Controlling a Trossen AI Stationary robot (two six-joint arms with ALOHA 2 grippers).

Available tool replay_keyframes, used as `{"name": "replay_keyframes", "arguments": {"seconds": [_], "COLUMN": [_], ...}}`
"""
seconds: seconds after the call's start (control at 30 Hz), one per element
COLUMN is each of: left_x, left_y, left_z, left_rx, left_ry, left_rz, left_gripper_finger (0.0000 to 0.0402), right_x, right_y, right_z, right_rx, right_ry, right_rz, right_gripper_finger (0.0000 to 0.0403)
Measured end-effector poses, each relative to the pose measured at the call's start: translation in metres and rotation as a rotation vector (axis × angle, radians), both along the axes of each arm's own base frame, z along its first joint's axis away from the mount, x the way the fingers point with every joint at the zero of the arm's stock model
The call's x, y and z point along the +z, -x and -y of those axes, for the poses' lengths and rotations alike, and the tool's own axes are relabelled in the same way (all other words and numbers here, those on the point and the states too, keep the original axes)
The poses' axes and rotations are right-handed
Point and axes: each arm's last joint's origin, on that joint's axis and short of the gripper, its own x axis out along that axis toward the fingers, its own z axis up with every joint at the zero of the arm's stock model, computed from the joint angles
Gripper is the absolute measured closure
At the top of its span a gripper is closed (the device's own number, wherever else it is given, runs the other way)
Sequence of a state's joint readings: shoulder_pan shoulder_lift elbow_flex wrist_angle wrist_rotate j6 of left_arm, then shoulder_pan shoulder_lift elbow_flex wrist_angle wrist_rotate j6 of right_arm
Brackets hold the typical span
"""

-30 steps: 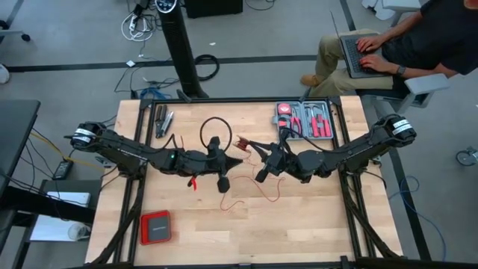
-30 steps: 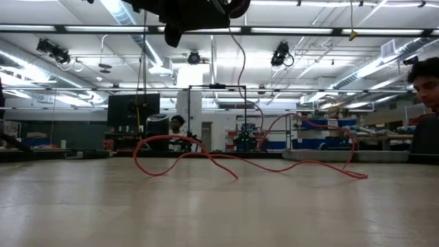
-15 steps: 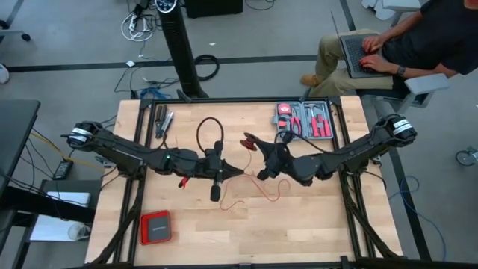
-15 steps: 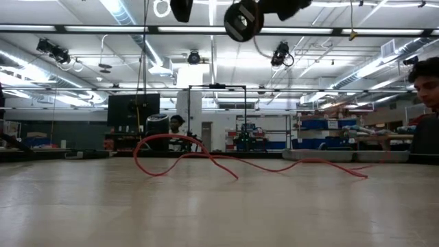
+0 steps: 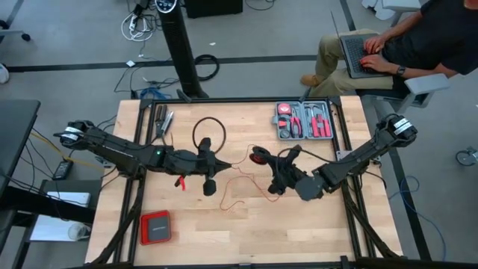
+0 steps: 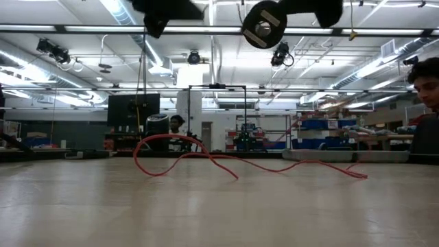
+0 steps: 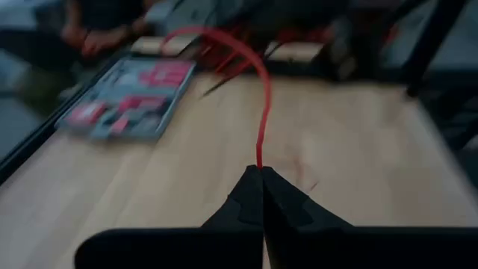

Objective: Coil cords
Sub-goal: Uncoil the red cable wire from the black spool

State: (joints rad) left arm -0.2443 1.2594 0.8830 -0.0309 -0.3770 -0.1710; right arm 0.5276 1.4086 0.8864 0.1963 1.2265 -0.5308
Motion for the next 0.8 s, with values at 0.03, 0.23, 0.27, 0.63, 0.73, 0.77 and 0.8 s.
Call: {"name": "replay_keyframes", "arguments": {"seconds": [0.03, 0.23, 0.27, 0.63, 0.73, 0.77, 0.8], "left_x": [-0.003, -0.014, -0.014, -0.021, -0.021, -0.021, -0.019], "left_y": [0.001, 0.004, 0.005, 0.01, 0.01, 0.009, 0.008], "left_z": [-0.001, -0.009, -0.008, -0.008, -0.009, -0.009, -0.008], "left_rx": [0.015, 0.069, 0.059, 0.028, 0.025, 0.022, 0.019], "left_ry": [-0.01, -0.037, -0.036, -0.099, -0.109, -0.114, -0.118], "left_rz": [-0.029, -0.145, -0.148, -0.249, -0.251, -0.241, -0.224], "left_gripper_finger": [0.0401, 0.0401, 0.0401, 0.0336, 0.031, 0.0304, 0.03], "right_x": [0.0, 0.002, 0.003, 0.014, 0.01, 0.01, 0.01], "right_y": [0.001, 0.003, 0.004, 0.011, 0.007, 0.006, 0.004], "right_z": [-0.002, -0.009, -0.008, 0.008, 0.019, 0.022, 0.026], "right_rx": [0.009, 0.063, 0.07, 0.234, 0.228, 0.228, 0.235], "right_ry": [-0.004, -0.059, -0.069, -0.299, -0.345, -0.356, -0.369], "right_rz": [0.003, 0.042, 0.048, 0.07, 0.04, 0.037, 0.038], "right_gripper_finger": [0.0403, 0.0403, 0.0403, 0.0403, 0.0403, 0.0403, 0.0403]}}
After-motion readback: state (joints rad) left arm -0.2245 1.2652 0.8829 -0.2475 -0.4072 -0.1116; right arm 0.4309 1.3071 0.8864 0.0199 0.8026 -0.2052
